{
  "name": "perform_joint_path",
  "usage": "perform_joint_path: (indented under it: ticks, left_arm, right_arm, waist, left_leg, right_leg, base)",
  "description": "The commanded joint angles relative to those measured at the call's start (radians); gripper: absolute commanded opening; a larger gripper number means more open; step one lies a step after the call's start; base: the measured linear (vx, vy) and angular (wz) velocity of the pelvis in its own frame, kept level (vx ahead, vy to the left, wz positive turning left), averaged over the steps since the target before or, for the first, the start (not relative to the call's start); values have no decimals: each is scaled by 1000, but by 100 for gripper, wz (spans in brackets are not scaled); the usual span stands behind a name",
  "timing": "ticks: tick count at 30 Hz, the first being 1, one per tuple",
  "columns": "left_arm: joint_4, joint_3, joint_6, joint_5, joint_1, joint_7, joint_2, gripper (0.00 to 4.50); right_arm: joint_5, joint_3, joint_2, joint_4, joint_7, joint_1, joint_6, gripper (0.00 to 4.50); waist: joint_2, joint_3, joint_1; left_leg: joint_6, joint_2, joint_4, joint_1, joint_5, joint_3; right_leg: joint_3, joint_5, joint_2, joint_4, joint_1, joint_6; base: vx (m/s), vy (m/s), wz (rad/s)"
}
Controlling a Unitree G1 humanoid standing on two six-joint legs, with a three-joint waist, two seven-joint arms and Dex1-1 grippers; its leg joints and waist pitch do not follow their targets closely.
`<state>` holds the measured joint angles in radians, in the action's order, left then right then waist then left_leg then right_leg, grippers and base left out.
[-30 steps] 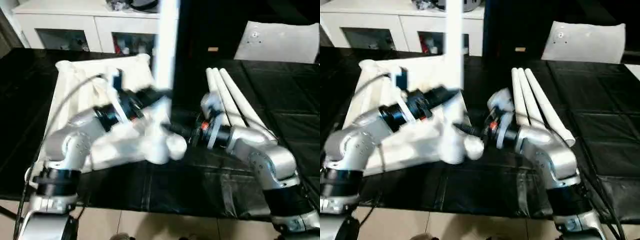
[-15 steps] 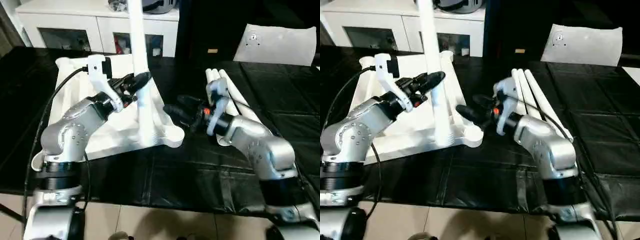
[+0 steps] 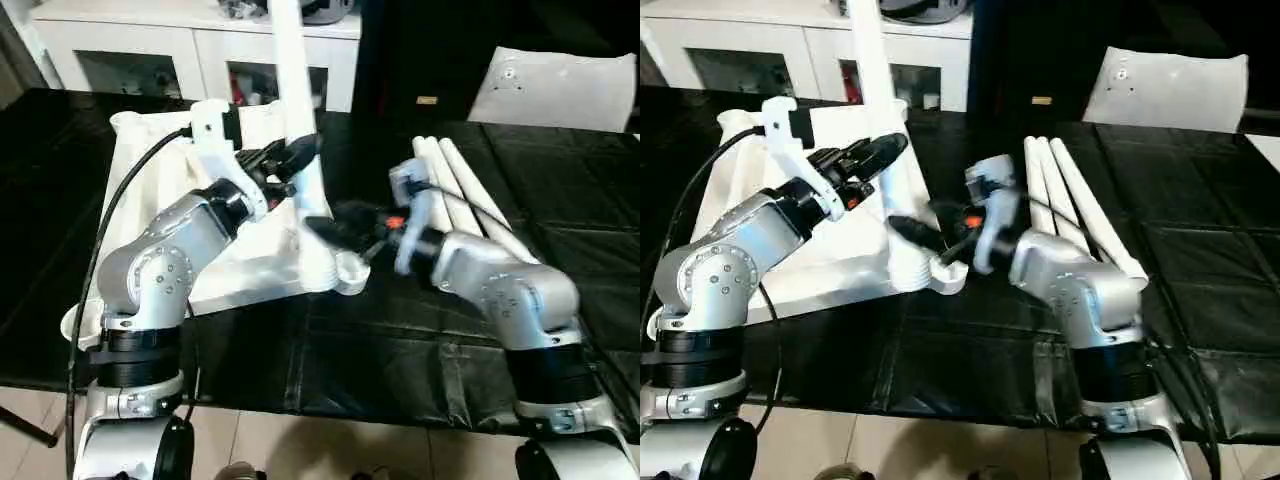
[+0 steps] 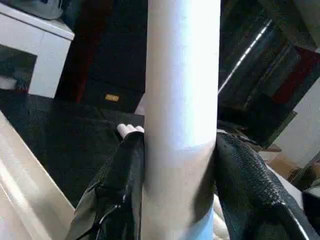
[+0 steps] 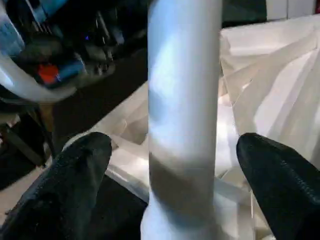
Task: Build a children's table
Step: Pick table leg
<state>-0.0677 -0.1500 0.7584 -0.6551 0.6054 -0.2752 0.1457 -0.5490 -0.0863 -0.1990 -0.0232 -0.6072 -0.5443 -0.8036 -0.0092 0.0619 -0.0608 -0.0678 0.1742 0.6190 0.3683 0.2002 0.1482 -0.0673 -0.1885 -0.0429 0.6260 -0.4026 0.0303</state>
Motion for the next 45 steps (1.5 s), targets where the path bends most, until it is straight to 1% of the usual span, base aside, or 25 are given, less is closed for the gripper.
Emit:
perform_joint_path:
  ticks: [1, 2, 4, 6, 7, 9, 12, 13, 15, 16, 18, 19, 20, 26, 30, 31, 32, 33, 34, 35, 36, 40, 43, 44, 45]
  left_arm:
    - [-29, 14, 12, -10, 27, 9, 3, 178]
    - [-35, 21, 15, -5, 26, 9, 5, 178]
    - [-41, 31, 16, 2, 27, 6, 9, 178]
    - [-52, 43, 22, 11, 27, 2, 12, 178]
    - [-56, 47, 25, 13, 27, -1, 12, 178]
    - [-62, 54, 27, 18, 28, -4, 13, 178]
    - [-73, 68, 28, 23, 30, -5, 12, 178]
    - [-74, 71, 28, 23, 31, -6, 12, 178]
    - [-78, 79, 28, 25, 30, -9, 14, 178]
    - [-84, 94, 26, 34, 29, -15, 20, 178]
    - [-89, 101, 26, 37, 28, -18, 23, 178]
    - [-91, 107, 25, 41, 28, -21, 25, 178]
    - [-94, 112, 25, 48, 28, -25, 26, 178]
    - [-104, 136, 22, 56, 30, -36, 29, 178]
    - [-106, 142, 22, 56, 28, -40, 34, 178]
    - [-111, 147, 23, 58, 27, -47, 37, 178]
    - [-112, 148, 24, 59, 27, -50, 37, 178]
    - [-113, 148, 24, 59, 27, -52, 38, 178]
    - [-113, 148, 24, 59, 27, -54, 38, 178]
    - [-113, 148, 23, 60, 27, -55, 39, 178]
    - [-112, 149, 23, 61, 27, -57, 41, 178]
    - [-107, 161, 17, 70, 28, -70, 54, 178]
    - [-107, 168, 14, 77, 27, -77, 62, 178]
    - [-110, 170, 15, 79, 26, -84, 66, 178]
    - [-111, 171, 15, 79, 25, -88, 67, 178]
  right_arm:
    - [25, -19, 0, -14, 12, -10, 7, 390]
    - [30, -20, 4, -18, 15, -10, 4, 390]
    - [35, -20, 10, -25, 21, -11, 2, 374]
    - [38, -19, 19, -39, 37, -12, -5, 357]
    - [40, -18, 22, -45, 43, -13, -5, 357]
    - [40, -14, 29, -54, 51, -14, -5, 334]
    - [36, 0, 48, -76, 62, -21, -6, 307]
    - [35, 3, 52, -82, 65, -23, -6, 307]
    - [37, 3, 57, -90, 60, -26, -3, 278]
    - [34, 8, 64, -95, 61, -29, -2, 278]
    - [23, 15, 72, -99, 60, -31, -10, 253]
    - [19, 17, 73, -101, 58, -32, -14, 253]
    - [17, 16, 73, -104, 55, -34, -17, 231]
    - [20, -2, 62, -106, 32, -29, -38, 199]
    - [30, -14, 56, -103, 25, -25, -39, 196]
    - [38, -23, 52, -99, 26, -23, -45, 230]
    - [41, -26, 51, -97, 28, -23, -49, 250]
    - [40, -26, 51, -97, 26, -23, -49, 263]
    - [39, -26, 52, -96, 24, -22, -48, 263]
    - [38, -25, 54, -95, 22, -22, -50, 274]
    - [38, -25, 55, -95, 20, -21, -51, 289]
    - [43, -29, 51, -95, 22, -22, -49, 289]
    - [47, -25, 52, -98, 24, -23, -46, 289]
    - [44, -18, 54, -98, 25, -23, -45, 289]
    - [42, -14, 56, -98, 25, -24, -45, 265]
  waist:
    - [-7, -67, -3]
    - [-8, -68, -3]
    - [-9, -68, -2]
    - [-6, -69, -3]
    - [-6, -69, -3]
    - [-7, -69, -2]
    - [-8, -67, -1]
    - [-9, -67, -1]
    - [-8, -66, -1]
    - [-8, -67, -1]
    - [-9, -67, -1]
    - [-9, -67, -1]
    - [-10, -67, 0]
    - [-9, -66, -1]
    - [-8, -66, -1]
    - [-9, -66, -1]
    - [-7, -66, -1]
    - [-8, -66, -1]
    - [-8, -67, -1]
    - [-6, -67, -1]
    - [-7, -66, -1]
    - [-7, -64, 0]
    - [-6, -65, 0]
    - [-7, -65, 0]
    - [-7, -65, 0]
  left_leg:
    - [0, 40, -69, 1, 96, -4]
    - [-1, 40, -69, 1, 96, -5]
    - [-2, 41, -70, 1, 95, -5]
    - [-5, 42, -70, 1, 90, -5]
    - [-6, 43, -70, 0, 89, -6]
    - [-8, 44, -71, 0, 90, -6]
    - [-10, 42, -71, 1, 98, -5]
    - [-10, 42, -71, 0, 97, -5]
    - [-12, 42, -72, 0, 102, -5]
    - [-13, 43, -72, 0, 102, -6]
    - [-13, 44, -72, -1, 101, -6]
    - [-13, 44, -72, 0, 99, -6]
    - [-13, 45, -72, 0, 93, -6]
    - [-14, 44, -73, 0, 98, -6]
    - [-17, 43, -72, 0, 100, -6]
    - [-17, 43, -72, -1, 100, -6]
    - [-18, 43, -72, 0, 99, -6]
    - [-18, 43, -72, 0, 97, -6]
    - [-18, 43, -72, 0, 96, -6]
    - [-18, 44, -72, 0, 95, -6]
    - [-19, 44, -72, 0, 102, -6]
    - [-21, 44, -73, -1, 115, -6]
    - [-23, 44, -74, -2, 110, -7]
    - [-23, 44, -74, -2, 112, -6]
    - [-23, 43, -73, -1, 113, -6]
  right_leg:
    - [56, -303, -89, -92, 59, 101]
    - [56, -302, -89, -91, 60, 100]
    - [56, -292, -88, -90, 59, 102]
    - [57, -266, -88, -87, 59, 111]
    - [57, -257, -89, -86, 59, 115]
    - [57, -235, -89, -84, 61, 126]
    - [58, -249, -90, -86, 61, 124]
    - [58, -251, -90, -86, 62, 123]
    - [58, -259, -90, -86, 61, 119]
    - [58, -257, -89, -86, 61, 119]
    - [58, -244, -90, -84, 61, 123]
    - [58, -241, -91, -84, 62, 125]
    - [58, -230, -89, -82, 62, 128]
    - [58, -238, -90, -84, 62, 124]
    - [58, -246, -90, -85, 62, 122]
    - [58, -247, -89, -85, 62, 122]
    - [59, -243, -89, -85, 62, 122]
    - [58, -239, -89, -84, 62, 124]
    - [58, -237, -90, -84, 63, 125]
    - [58, -232, -90, -83, 62, 129]
    - [58, -237, -90, -84, 62, 130]
    - [58, -261, -89, -87, 61, 122]
    - [58, -257, -89, -85, 60, 121]
    - [58, -253, -89, -85, 60, 122]
    - [59, -255, -90, -86, 61, 123]
  base:
    - [0, 0, 0]
    - [0, 0, 0]
    - [0, 0, 0]
    - [0, 0, 0]
    - [0, 0, 0]
    - [0, 0, 0]
    - [0, 0, 0]
    - [0, 0, 0]
    - [0, 0, 0]
    - [0, 0, 0]
    - [0, 0, 0]
    - [0, 0, 0]
    - [0, 0, 0]
    - [0, 0, 0]
    - [0, 0, 0]
    - [0, 0, 0]
    - [0, 0, 0]
    - [0, 0, 0]
    - [0, 0, 0]
    - [0, 0, 0]
    - [0, 0, 0]
    - [0, 0, 0]
    - [0, 0, 0]
    - [0, 0, 0]
    - [0, 0, 0]
